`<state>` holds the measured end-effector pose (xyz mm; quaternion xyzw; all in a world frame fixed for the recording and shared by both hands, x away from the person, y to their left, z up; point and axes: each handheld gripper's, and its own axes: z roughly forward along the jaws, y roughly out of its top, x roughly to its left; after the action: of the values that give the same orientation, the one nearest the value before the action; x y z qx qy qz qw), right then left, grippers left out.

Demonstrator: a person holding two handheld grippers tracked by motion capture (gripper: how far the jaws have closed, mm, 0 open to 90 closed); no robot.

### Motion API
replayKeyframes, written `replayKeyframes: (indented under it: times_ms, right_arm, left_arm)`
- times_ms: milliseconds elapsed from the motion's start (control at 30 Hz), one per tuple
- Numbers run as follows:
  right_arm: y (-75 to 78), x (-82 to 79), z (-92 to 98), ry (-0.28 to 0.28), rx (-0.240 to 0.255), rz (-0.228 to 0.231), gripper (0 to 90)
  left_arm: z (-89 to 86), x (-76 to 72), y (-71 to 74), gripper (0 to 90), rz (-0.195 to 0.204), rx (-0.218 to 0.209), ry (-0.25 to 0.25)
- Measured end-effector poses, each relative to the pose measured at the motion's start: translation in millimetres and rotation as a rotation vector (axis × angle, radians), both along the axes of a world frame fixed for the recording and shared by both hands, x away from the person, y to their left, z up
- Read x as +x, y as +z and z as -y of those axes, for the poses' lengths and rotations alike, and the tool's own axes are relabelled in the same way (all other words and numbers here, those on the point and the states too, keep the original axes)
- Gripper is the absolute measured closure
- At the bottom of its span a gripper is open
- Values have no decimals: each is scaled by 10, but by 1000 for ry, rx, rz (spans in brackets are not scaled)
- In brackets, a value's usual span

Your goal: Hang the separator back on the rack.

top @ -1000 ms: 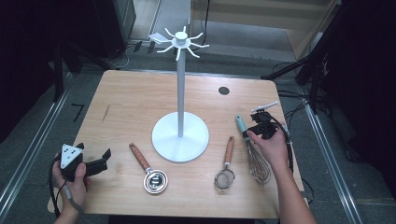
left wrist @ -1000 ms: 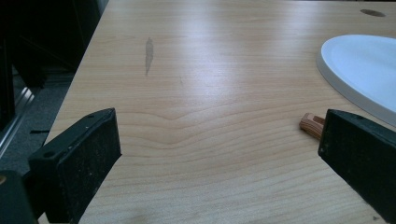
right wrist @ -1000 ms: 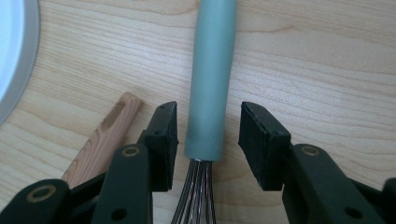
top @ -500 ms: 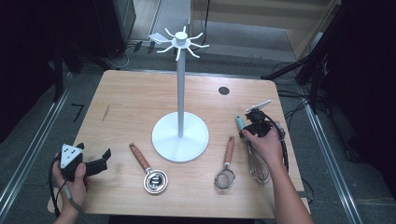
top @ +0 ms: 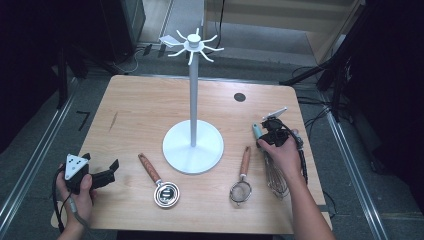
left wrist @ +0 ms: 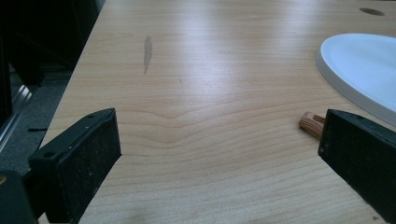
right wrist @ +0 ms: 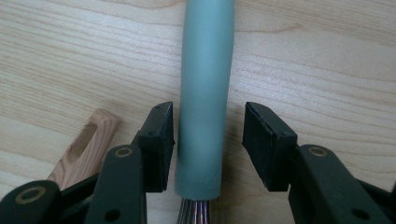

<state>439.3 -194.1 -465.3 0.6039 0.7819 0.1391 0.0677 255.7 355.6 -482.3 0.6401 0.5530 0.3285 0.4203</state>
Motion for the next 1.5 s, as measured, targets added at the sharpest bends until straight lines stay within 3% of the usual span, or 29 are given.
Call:
replayKeyframes:
  times_ms: [200,333,500,600,1033,1300,1467,1500]
  right_arm:
    - [-41,0,-20,-3,-42,9,521]
    - [-45,-14,-24,-19,-43,15,527]
    - [-44,-11,-18,-22,-35,19,564]
    - [-38,1,4,-19,-32,29,685]
    - [-38,-23,28,-8,-19,40,713]
    - [-39,-147,95,-10,24,113,714]
    - [92,-251,105,6,52,190,714]
    - [136,-285,106,9,78,216,714]
  left_arm:
    - [-5,2,1,0,-6,-6,7]
    - [-6,2,2,0,-7,-7,7]
    - [-5,11,0,0,-12,-4,5]
    - [-2,14,0,0,-16,-3,6]
    - [-10,23,1,0,-27,-9,8]
    - [-14,21,1,0,-24,-12,1]
    - [-12,26,-1,0,-24,-17,-1]
    - [-10,27,-1,0,-24,-17,1]
